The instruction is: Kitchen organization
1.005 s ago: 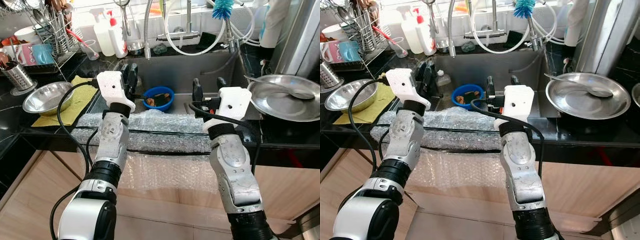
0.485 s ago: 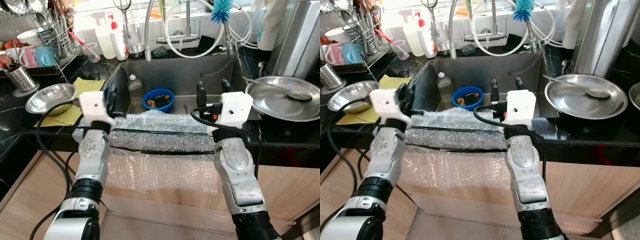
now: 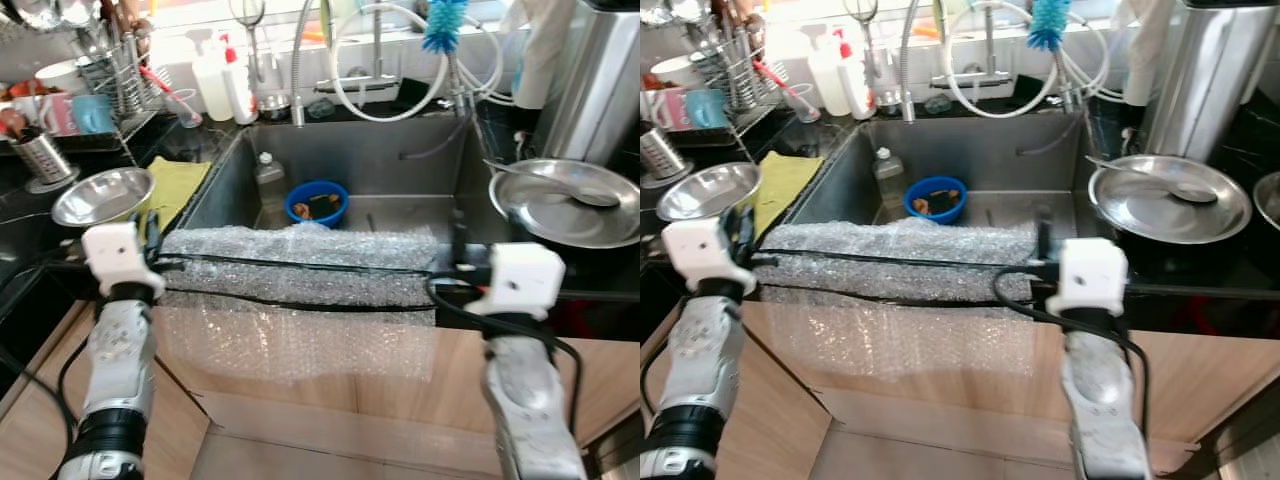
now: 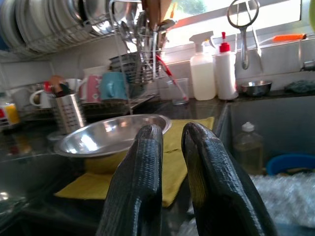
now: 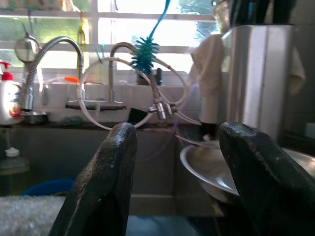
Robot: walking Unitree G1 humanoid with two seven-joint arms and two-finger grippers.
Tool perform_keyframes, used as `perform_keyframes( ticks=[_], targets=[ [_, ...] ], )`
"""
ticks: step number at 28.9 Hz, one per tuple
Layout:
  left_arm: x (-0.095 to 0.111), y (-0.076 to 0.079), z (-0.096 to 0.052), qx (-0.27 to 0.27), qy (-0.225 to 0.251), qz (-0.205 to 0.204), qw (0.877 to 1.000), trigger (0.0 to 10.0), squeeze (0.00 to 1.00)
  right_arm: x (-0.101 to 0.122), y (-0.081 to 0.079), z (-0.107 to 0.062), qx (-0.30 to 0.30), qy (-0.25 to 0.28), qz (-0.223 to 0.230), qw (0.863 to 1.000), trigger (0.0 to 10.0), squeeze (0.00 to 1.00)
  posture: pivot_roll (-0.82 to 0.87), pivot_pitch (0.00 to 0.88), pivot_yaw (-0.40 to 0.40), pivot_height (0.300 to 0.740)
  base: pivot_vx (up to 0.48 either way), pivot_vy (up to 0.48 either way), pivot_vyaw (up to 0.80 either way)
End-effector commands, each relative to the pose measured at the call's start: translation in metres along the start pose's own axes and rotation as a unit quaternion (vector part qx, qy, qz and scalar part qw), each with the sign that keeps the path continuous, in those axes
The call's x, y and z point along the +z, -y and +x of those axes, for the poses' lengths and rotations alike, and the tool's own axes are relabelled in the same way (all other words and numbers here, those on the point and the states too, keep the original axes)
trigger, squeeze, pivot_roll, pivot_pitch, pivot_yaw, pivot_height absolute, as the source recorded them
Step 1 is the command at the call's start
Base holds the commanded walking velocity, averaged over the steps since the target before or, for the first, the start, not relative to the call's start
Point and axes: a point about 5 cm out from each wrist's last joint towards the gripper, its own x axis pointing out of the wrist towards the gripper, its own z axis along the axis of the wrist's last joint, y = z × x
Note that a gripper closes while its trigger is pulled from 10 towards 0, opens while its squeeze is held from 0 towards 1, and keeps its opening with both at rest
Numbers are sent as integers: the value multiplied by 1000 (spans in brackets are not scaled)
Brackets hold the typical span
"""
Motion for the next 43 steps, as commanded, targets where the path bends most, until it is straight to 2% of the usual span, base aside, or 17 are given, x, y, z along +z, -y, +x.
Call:
perform_keyframes(
  ticks=[1,2,6,7,10,12,17,24,25,26,28,30,32,33,36,40,43],
  targets=[
    [-3,-17,-8,20,-15,22,999,10000,0,-2,12,-10,-28,-16,-15,999,10000,0,-56,0,134,740,0,0,0],
    [-6,-21,-16,20,-27,30,999,10000,0,-9,18,-20,-35,-37,-20,998,10000,0,-56,0,136,740,0,0,0],
    [-11,-24,-24,19,-41,37,998,10000,0,-16,21,-31,-35,-57,-29,997,10000,0,-55,0,137,740,0,0,0],
    [-19,-29,-33,26,-63,42,997,10000,0,-28,23,-44,-34,-89,-38,995,10000,0,-56,0,140,740,0,0,0],
    [-30,-33,-44,32,-89,49,994,10000,0,-49,25,-60,-39,-141,-30,989,10000,0,-58,0,141,740,0,0,0],
    [-41,-34,-52,29,-117,53,991,10000,0,-71,24,-74,-46,-198,-10,979,10000,0,-53,0,145,740,0,0,0],
    [-57,-35,-62,22,-161,57,985,10000,0,-95,22,-84,-49,-256,14,965,10000,0,-53,0,151,740,0,0,0],
    [-57,-36,-63,21,-161,58,985,10000,0,-97,22,-85,-49,-255,18,966,10000,0,-53,0,151,740,0,0,0],
    [-69,-35,-68,15,-195,44,980,10000,0,-107,21,-86,-47,-272,28,961,10000,0,-51,0,155,740,0,0,0],
    [-119,-21,-108,-23,-355,9,934,10000,0,-162,10,-104,-45,-388,76,918,10000,0,-46,0,167,740,0,0,0],
    [-138,-14,-131,-37,-426,-7,904,10000,0,-184,1,-117,-44,-444,112,888,10000,0,-44,0,168,740,0,0,0],
    [-146,-11,-147,-47,-463,-3,885,10000,0,-193,-8,-129,-33,-482,140,864,10000,0,-44,0,166,740,0,0,0],
    [-150,-9,-155,-57,-481,8,875,10000,0,-198,-14,-137,-22,-509,140,849,10000,0,-51,0,170,740,0,0,0],
    [-153,-9,-162,-55,-500,6,865,10000,0,-201,-19,-143,-7,-524,134,841,10000,0,-51,0,170,740,0,0,0],
    [-157,-10,-170,-53,-521,12,852,10000,0,-207,-26,-152,27,-548,116,828,10000,0,-54,0,172,740,0,0,0],
    [-160,-9,-173,-50,-534,13,844,10000,0,-211,-29,-160,52,-563,107,817,10000,0,-53,0,166,740,0,0,0],
    [-161,-8,-176,-22,-538,-11,842,10000,0,-214,-26,-169,69,-579,87,808,10000,0,-62,0,127,740,0,0,0]
  ],
)
